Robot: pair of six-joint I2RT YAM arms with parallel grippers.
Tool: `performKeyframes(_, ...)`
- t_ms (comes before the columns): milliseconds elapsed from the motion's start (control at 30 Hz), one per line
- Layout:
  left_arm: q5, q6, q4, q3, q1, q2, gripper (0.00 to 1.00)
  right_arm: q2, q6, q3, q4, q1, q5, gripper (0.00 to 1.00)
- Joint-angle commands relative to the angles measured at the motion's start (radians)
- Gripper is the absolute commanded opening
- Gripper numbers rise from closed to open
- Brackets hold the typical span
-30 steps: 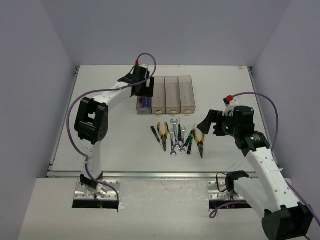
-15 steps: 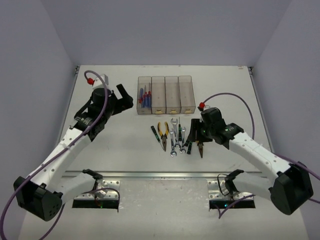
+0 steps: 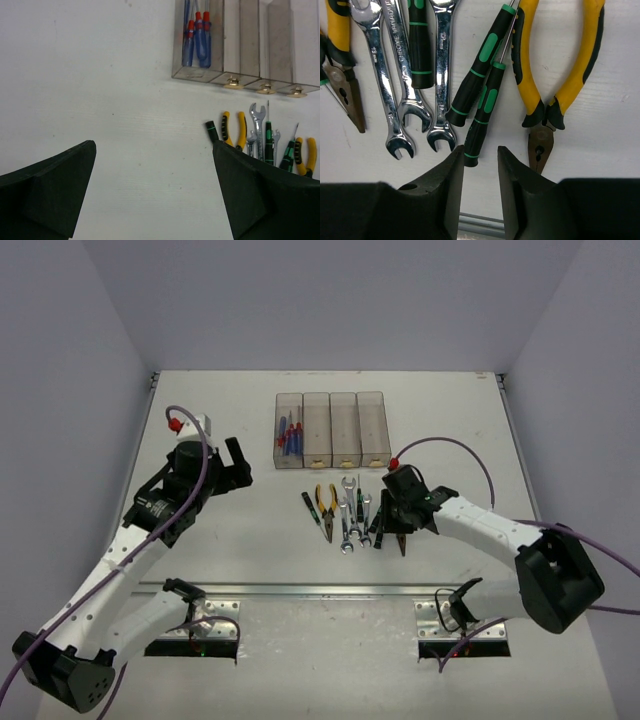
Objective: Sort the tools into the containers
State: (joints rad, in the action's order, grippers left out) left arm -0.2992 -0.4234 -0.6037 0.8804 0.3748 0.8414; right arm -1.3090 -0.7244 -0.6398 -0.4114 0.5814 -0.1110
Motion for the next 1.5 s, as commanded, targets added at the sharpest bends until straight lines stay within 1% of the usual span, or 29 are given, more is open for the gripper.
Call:
performKeyframes(0,0.015,0.039,0.015,-0.039,0.007,0.012,1.00,-0.058,-0.042,-0.002,0.058,0.020,-0.022,0.32)
performKeyframes(133,0.044,0.053,0.031,-0.044,0.007,0.009,1.00,-0.101,-0.047,0.008,0.080,0.027,-0.030,0.30)
performKeyframes(267,0.054,0.055,0.038,-0.052,0.007,-0.009,1.00,-0.132,-0.044,0.011,0.083,0.028,-0.055,0.25)
performKeyframes(500,0.063,0.060,0.043,-0.058,0.007,-0.019,1.00,-0.169,-0.049,0.027,0.087,0.027,-0.074,0.24)
performKeyframes(700,0.074,0.065,0.048,-0.060,0.007,-0.021,1.00,-0.168,-0.055,0.040,0.065,0.026,-0.099,0.24)
performKeyframes(767,0.075,0.066,0.048,-0.060,0.007,-0.021,1.00,-0.155,-0.058,0.048,0.060,0.026,-0.101,0.20)
performKeyframes(800,0.076,0.066,0.048,-0.061,0.007,-0.023,1.00,-0.138,-0.059,0.048,0.053,0.027,-0.106,0.11)
performKeyframes(833,0.077,0.066,0.049,-0.061,0.007,-0.025,1.00,-0.124,-0.060,0.047,0.044,0.027,-0.109,0.06)
performKeyframes(900,0.078,0.066,0.050,-0.061,0.007,-0.029,1.00,-0.092,-0.062,0.043,0.022,0.026,-0.112,0.04)
performKeyframes(967,0.078,0.066,0.051,-0.063,0.007,-0.031,1.00,-0.016,-0.055,0.022,-0.004,0.028,-0.113,0.03)
performKeyframes(1000,0.078,0.066,0.050,-0.063,0.007,-0.033,1.00,-0.015,-0.050,0.022,-0.019,0.028,-0.113,0.03)
performKeyframes(1100,0.069,0.064,0.051,-0.063,0.007,-0.044,1.00,0.078,-0.021,-0.043,-0.089,0.028,-0.118,0.02)
performKeyframes(1200,0.061,0.061,0.053,-0.064,0.007,-0.055,1.00,0.110,0.034,-0.116,-0.105,0.026,-0.123,0.02)
performKeyframes(1300,0.051,0.059,0.056,-0.064,0.007,-0.074,1.00,0.022,0.100,-0.235,-0.087,0.026,-0.092,0.00)
performKeyframes(1433,0.026,0.052,0.058,-0.069,0.007,-0.099,1.00,-0.208,0.152,-0.478,-0.061,0.026,-0.032,0.00)
performKeyframes(1467,0.026,0.052,0.059,-0.069,0.007,-0.099,1.00,-0.211,0.152,-0.526,-0.061,0.026,-0.032,0.00)
